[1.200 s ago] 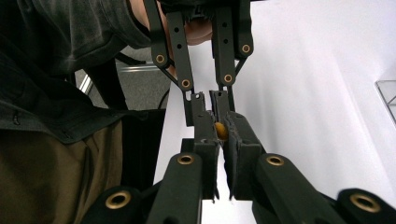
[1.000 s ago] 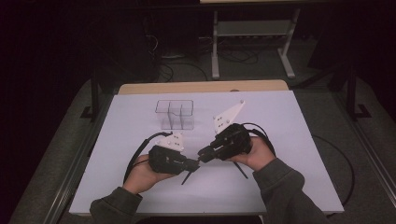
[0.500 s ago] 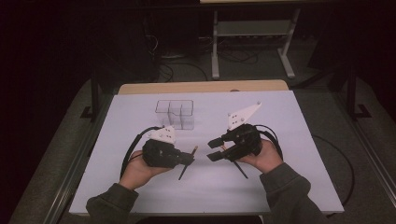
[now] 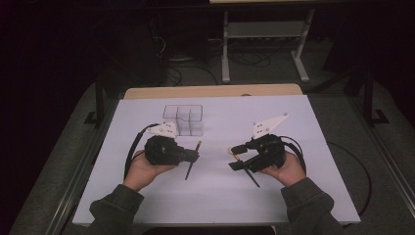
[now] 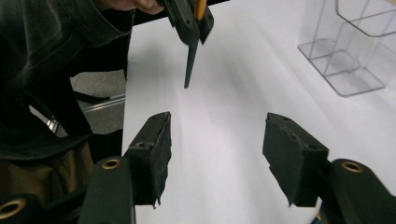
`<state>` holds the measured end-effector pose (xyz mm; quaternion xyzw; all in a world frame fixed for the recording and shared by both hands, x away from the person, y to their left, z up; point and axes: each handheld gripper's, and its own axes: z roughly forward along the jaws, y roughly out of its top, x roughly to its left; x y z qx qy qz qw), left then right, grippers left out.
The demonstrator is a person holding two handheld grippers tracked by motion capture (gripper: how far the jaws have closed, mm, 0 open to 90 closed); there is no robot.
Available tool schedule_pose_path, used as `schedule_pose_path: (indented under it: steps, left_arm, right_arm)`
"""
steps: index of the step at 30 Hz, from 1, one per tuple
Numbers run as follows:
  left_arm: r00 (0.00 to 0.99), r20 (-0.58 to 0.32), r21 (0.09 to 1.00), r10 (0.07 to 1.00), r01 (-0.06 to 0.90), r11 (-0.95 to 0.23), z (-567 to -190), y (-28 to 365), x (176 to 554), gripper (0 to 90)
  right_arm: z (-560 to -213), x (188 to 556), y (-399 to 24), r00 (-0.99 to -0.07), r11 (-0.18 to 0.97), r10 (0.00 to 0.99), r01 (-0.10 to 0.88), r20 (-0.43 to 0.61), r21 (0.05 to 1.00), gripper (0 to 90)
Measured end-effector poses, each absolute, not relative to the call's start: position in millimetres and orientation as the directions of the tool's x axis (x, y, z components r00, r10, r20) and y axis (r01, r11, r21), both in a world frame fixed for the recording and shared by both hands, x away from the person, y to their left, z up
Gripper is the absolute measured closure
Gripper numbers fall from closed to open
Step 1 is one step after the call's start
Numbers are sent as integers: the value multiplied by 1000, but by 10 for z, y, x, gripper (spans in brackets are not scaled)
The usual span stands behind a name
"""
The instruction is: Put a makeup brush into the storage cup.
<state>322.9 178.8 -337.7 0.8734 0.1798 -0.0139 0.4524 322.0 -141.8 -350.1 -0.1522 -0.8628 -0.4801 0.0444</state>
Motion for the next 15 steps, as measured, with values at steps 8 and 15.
schedule_pose_path:
  steps: [8,15]
  left_arm:
    - [923,-197,797,331,347,-494,-3326,1863,3356,830]
    - [919,-199,798,340,353,-489,-3308,1869,3434,830]
  right_arm:
    - [-3591,3227,-1546,-940,481,255,329,229,813,377]
    - [-3659,3226,-1634,-929,473,280,352,241,808,359]
